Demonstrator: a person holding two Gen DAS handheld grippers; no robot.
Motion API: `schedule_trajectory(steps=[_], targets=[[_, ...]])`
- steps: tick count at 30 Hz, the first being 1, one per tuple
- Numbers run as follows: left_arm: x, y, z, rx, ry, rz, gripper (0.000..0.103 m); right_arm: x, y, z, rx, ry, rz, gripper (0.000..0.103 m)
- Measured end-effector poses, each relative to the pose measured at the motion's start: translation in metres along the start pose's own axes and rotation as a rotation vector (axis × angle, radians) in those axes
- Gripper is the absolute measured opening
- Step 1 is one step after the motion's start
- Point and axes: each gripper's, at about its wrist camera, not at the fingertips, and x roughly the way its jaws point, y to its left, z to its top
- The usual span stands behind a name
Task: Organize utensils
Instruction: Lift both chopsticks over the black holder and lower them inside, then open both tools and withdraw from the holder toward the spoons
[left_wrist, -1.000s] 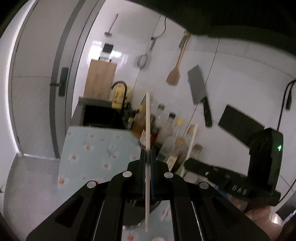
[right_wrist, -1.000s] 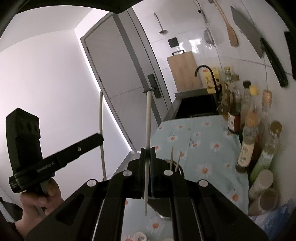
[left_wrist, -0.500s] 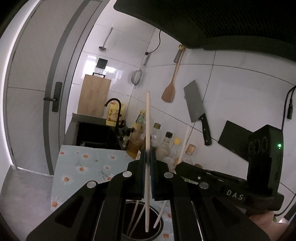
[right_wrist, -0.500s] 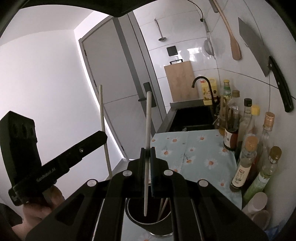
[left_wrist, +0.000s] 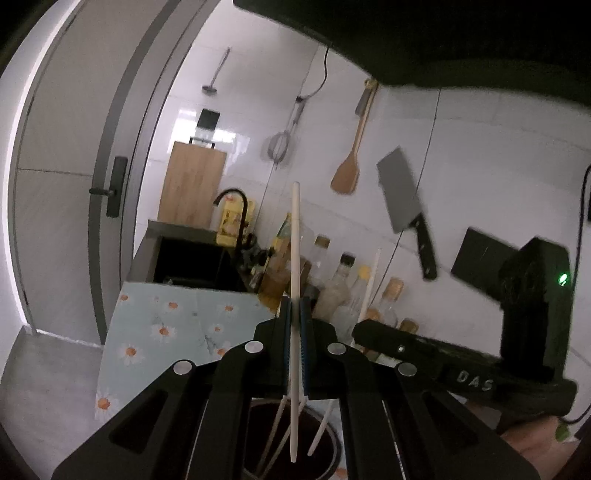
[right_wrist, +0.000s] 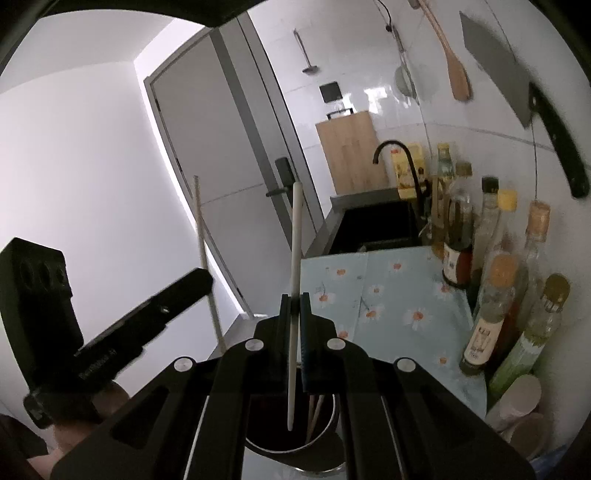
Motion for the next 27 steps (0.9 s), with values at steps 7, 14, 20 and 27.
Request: schedule_trajectory(steps=[7,14,20,27], targets=[[0.009,0.010,-0.022,-0.053,0.049,0.020,0.004,0.018,-0.010,-0.018,0.037,0.064,0.010,0.006],[0.015,0.016,-0.034,-0.083,0.113,0.018,0.005,0.023,-0.013,-0.027,0.051,0.092,0.004,0.006],[0.013,0.018,-0.038,-0.091,0.149,0.025,0.005,0.020,-0.014,-0.029,0.063,0.093,0.003,0.008],[0.006,0.018,-0.038,-0.099,0.148,0.042,0.005,0.012,-0.012,-0.029,0.062,0.083,-0.002,0.011]])
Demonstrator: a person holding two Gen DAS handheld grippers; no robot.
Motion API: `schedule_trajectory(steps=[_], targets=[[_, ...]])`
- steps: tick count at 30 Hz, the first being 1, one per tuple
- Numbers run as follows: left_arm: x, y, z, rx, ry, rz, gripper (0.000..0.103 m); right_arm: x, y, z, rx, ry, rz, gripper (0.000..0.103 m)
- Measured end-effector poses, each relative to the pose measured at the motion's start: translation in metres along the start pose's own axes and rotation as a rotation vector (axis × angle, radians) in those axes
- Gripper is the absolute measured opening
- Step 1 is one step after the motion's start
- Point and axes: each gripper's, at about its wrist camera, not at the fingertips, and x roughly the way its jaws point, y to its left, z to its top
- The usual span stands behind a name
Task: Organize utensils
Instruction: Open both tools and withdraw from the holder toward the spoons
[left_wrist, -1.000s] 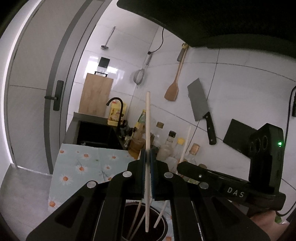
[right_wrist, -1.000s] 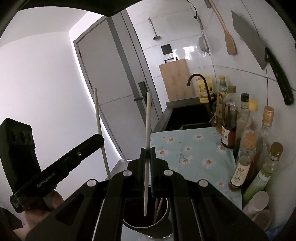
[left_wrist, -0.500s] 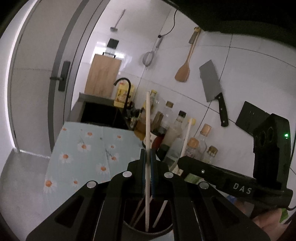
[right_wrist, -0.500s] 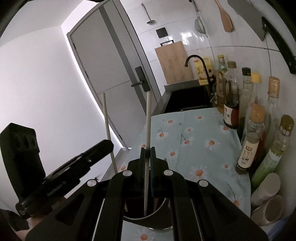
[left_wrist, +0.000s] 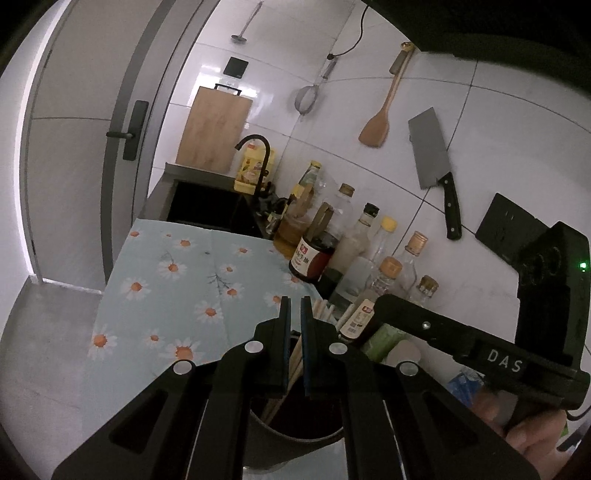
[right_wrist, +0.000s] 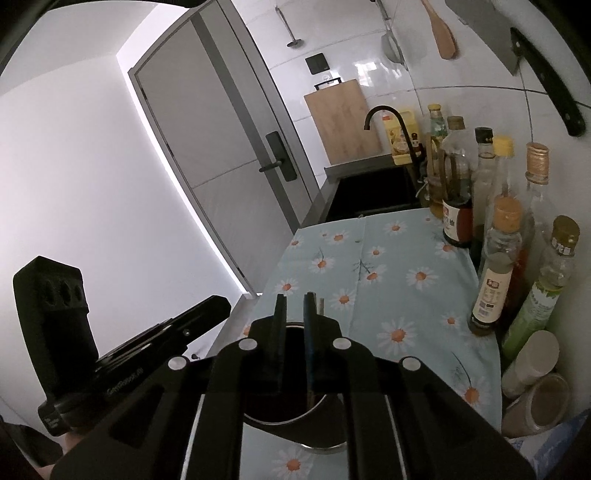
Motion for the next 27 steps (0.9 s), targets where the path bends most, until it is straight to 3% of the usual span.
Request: schedule_trajectory(steps=[11,14,27], targets=[[-0.024,-0.002,-0.002,0.004,0.008,0.018,0.005,-0.024,0.007,-0.010,-0.012,-0.007,-0.009,0.017],[-0.039,-0.003,-0.006,0.019,0.016,0.021,0.022,-0.037,0.010,-0.017,-0.021,-0.009,-0.010,0.024],[-0.077,-0.004,-0.041,0.067,0.101,0.046,0.022,-0.067,0.006,-0.074,-0.018,0.076,-0.002,0.024]])
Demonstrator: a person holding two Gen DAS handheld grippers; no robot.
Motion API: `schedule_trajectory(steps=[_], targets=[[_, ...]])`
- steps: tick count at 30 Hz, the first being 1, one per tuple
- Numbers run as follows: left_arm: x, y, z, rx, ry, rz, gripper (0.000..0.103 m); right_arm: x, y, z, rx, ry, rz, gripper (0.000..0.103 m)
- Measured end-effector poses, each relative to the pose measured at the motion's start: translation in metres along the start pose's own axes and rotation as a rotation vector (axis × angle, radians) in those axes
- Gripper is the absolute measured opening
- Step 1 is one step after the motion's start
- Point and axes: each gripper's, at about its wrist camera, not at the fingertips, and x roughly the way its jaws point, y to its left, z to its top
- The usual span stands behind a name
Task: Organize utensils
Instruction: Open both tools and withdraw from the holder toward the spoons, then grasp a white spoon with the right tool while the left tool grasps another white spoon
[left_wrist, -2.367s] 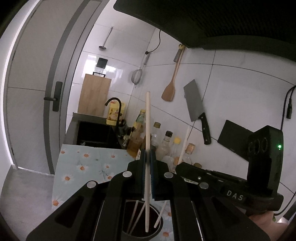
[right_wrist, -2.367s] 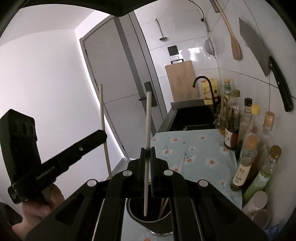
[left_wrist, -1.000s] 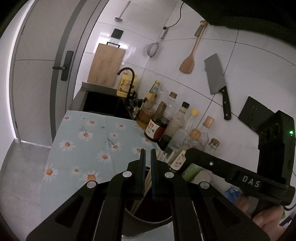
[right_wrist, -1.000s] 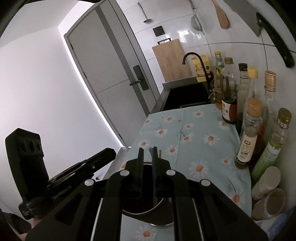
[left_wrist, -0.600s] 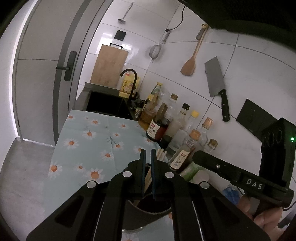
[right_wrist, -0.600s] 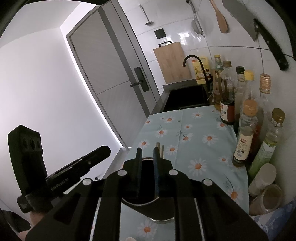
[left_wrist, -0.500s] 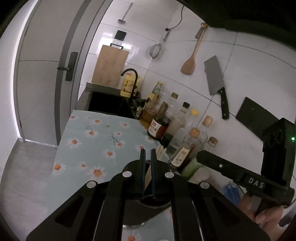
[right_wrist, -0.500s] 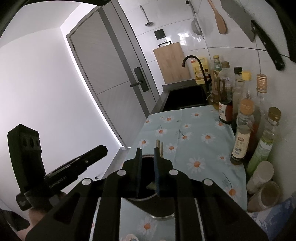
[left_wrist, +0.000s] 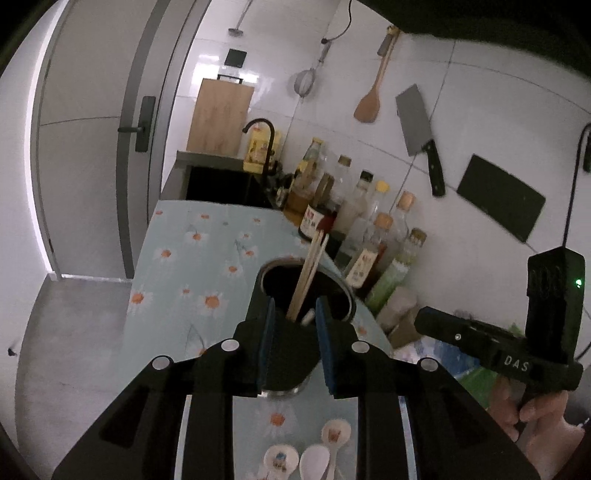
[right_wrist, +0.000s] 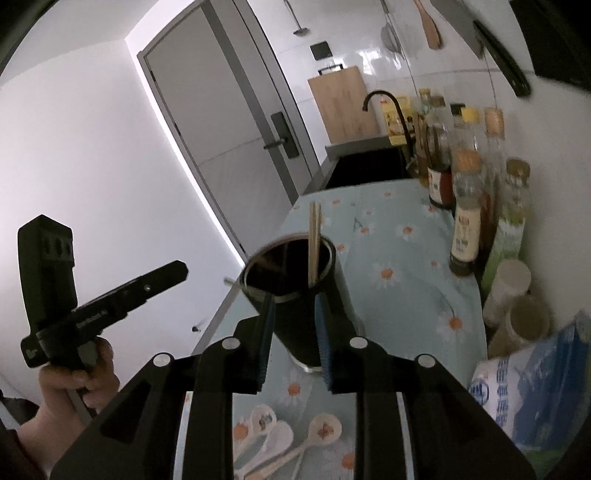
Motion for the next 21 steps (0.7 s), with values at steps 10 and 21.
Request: schedule_trajectory(steps=[10,21], targets=[[0.001,0.011,-0.042,-0.009,0.116,0.007,0.022,0.010,-0.008,-0.039,0.024,0.100,0.013,0.024],[0.022,0.025,-0.090,-0.017,0.280,0.017,0.022,0.046,-0.016,-0.091,0.096,0.254,0.067,0.024]])
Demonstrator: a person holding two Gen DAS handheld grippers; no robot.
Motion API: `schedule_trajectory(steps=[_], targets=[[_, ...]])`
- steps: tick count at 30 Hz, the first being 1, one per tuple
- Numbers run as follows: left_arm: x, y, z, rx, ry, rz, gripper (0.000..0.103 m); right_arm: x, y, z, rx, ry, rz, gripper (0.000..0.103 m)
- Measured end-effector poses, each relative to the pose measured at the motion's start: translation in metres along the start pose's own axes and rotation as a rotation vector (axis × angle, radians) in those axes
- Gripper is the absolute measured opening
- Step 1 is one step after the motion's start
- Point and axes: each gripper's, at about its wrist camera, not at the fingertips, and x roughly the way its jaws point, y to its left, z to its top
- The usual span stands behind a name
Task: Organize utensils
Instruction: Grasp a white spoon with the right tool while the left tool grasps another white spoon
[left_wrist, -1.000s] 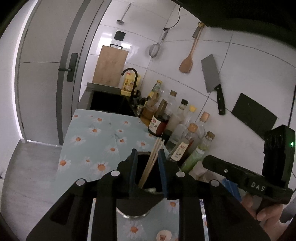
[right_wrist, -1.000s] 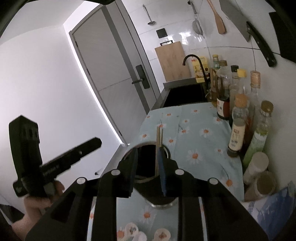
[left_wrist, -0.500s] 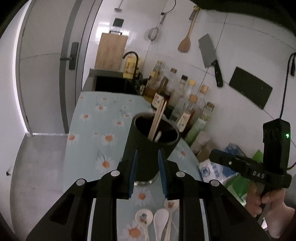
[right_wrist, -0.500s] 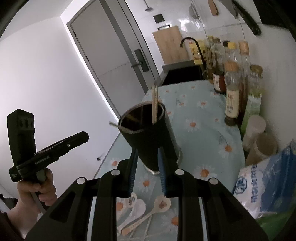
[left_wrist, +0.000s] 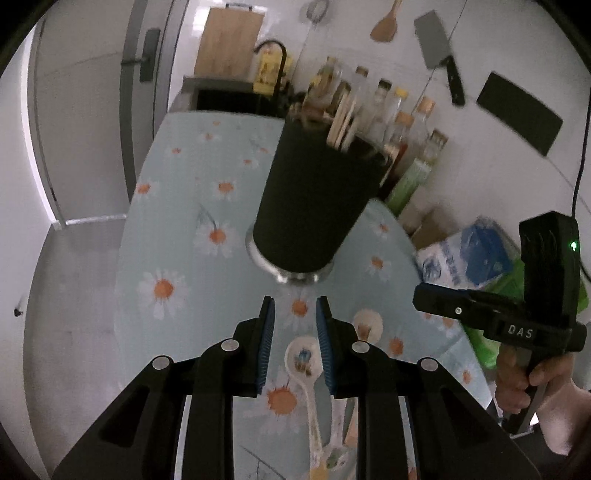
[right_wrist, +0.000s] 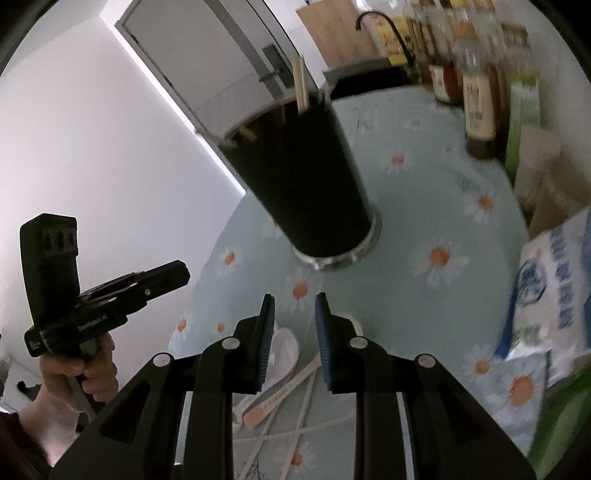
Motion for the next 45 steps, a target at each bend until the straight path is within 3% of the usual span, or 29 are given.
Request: schedule_trajectory(steps=[10,18,26,31,35,45], targets=[[0.029,0.006,-0.021,0.019,0.122,0.005,0.022,0.039,-0.006,-0.021,0.051,0.097,0.046,0.024],[0.050,0.010,-0.030,0.029,0.193,0.009,0.022,0.059,-0.004,-0.027,0.037,0.140,0.032,0.024],[0.056,0.008,-0.027,0.043,0.208,0.008,0.022,0.070,-0.007,-0.026,0.032,0.157,0.032,0.024],[0.063,0.009,-0.027,0.047,0.222,0.012,0.022,0.074,-0.006,-0.027,0.031,0.159,0.035,0.018],[0.066,0.010,-0.028,0.046,0.234,0.007,0.022,0.077,-0.004,-0.030,0.024,0.164,0.032,0.007],[0.070,0.010,-0.029,0.053,0.253,-0.001,0.022,0.071,-0.002,-0.033,0.015,0.141,0.035,0.006]])
